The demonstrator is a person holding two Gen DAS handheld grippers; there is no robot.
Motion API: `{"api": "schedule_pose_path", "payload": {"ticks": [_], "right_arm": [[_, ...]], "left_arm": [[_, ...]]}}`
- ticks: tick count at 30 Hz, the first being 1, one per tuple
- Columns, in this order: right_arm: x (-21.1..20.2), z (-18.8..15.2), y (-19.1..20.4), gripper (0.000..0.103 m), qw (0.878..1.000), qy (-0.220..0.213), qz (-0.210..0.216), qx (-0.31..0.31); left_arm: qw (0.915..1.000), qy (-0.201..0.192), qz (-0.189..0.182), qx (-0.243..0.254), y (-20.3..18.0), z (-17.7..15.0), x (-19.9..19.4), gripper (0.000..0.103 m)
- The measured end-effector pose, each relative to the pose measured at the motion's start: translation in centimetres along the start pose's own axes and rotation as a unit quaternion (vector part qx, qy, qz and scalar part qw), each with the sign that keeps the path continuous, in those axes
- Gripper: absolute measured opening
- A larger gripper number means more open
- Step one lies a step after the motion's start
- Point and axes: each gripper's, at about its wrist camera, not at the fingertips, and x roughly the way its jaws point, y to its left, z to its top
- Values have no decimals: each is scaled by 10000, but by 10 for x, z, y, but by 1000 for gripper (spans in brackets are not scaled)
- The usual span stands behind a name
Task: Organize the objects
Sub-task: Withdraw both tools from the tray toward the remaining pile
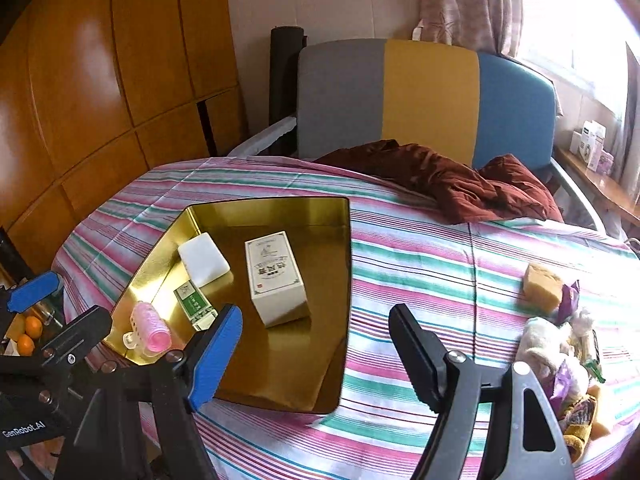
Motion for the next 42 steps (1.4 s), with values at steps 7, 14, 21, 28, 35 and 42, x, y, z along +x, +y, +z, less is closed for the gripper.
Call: {"api": "schedule_pose_path", "payload": {"ticks": [7, 14, 21, 28, 35, 42], "right_arm": [[-6, -4, -17, 77, 9997, -14, -142, 175], [-13, -11, -40, 77, 9986, -18, -337, 405], [-31, -25, -94, 77, 9935, 47, -762, 844], [-82, -45, -185, 77, 9737, -28, -1591, 1627], [-127, -73, -260, 77, 9430, -9, -2336, 2369], [-134, -99, -279, 77, 9410, 255, -2227, 2535]], "left_arm": [[9998, -13, -85, 202, -15, 0, -1, 96], [9988, 14, -298, 390, -32, 1, -1, 96], [9955, 22, -690, 656, -61, 5, 3, 96], [9852, 178, -1304, 1101, -108, 9, 15, 95], [9694, 396, -1856, 1556, -165, 7, 30, 92], [9534, 926, -2336, 1668, -217, 8, 60, 81]]}}
